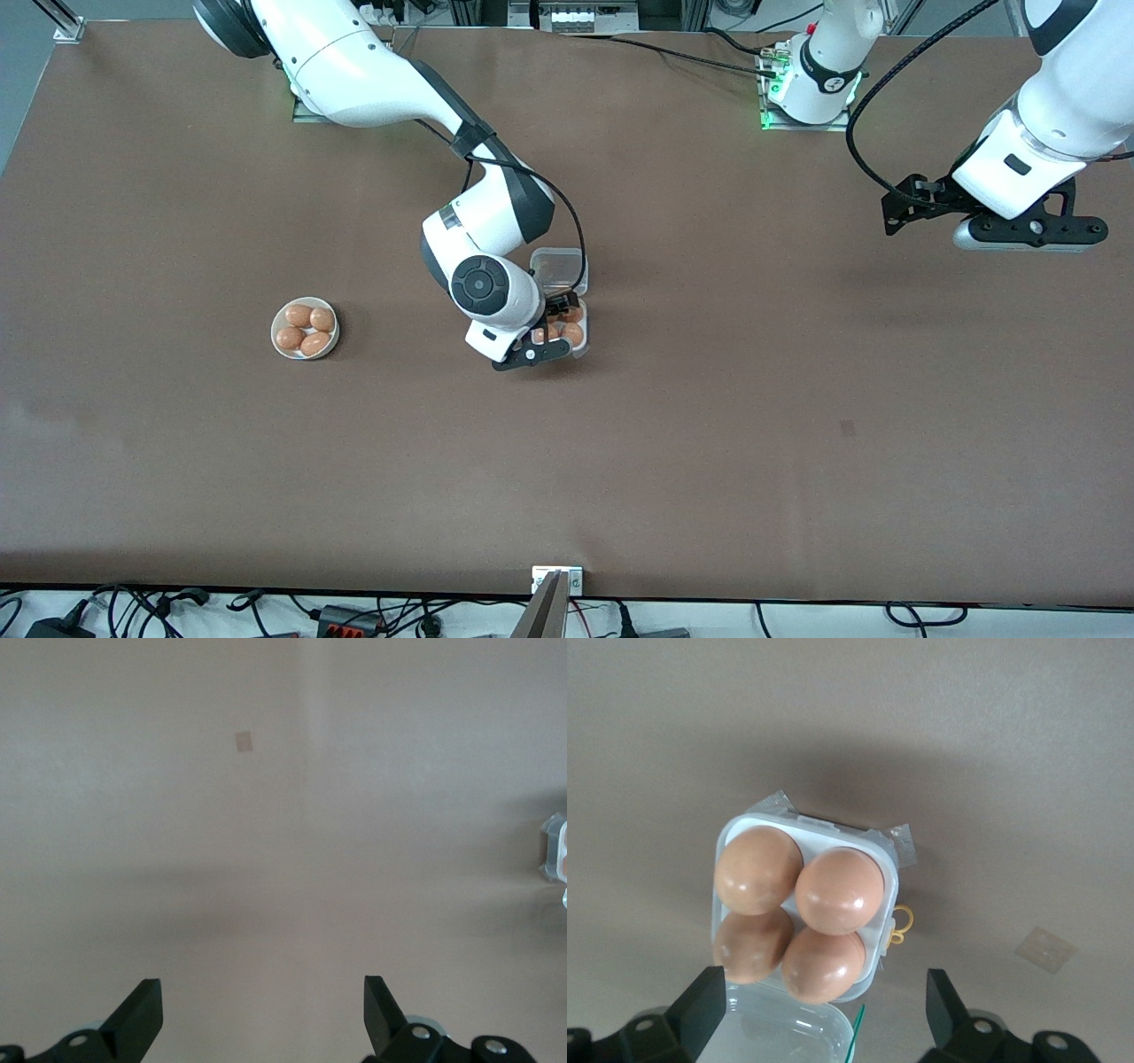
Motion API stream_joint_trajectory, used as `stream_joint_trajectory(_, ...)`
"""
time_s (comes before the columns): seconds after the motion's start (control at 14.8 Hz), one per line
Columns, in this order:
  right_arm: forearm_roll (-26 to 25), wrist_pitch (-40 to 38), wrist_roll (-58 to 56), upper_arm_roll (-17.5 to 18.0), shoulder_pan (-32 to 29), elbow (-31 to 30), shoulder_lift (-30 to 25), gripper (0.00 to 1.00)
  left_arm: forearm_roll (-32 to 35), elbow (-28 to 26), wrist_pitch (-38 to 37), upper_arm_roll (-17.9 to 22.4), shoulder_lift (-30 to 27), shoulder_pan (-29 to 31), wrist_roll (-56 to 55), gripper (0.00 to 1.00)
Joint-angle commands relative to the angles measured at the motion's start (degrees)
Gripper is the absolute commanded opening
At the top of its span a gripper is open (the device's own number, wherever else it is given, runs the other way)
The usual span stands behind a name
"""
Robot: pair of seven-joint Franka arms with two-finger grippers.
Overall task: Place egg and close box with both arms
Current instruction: 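Lower the egg into the empty slot and open the right gripper, then raise the right gripper away while the left gripper reaches the box lid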
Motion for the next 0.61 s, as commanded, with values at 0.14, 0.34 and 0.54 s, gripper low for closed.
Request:
stream_joint_trajectory(0.14, -2.0, -3.9, 0.8, -3.7, -1.6, 0.7, -6.2, 1.00, -1.0, 2.6, -3.9, -1.1, 0.8, -1.5, 0.1, 1.00)
stream_joint_trajectory(0.34, -4.4, -11.1, 0.4, -8.7, -3.5, 0.8, -9.4, 1.00, -0.5, 3.0, -5.5, -1.1, 4.1, -1.2, 1.1, 1.00)
stream_joint_trajectory(0.54, -4.9, -12.6, -0.5, -13.1, -6.6, 0.7, -13.2, 1.00, -0.5, 2.8, -9.5, -1.1, 4.5, -1.3, 5.5, 0.78)
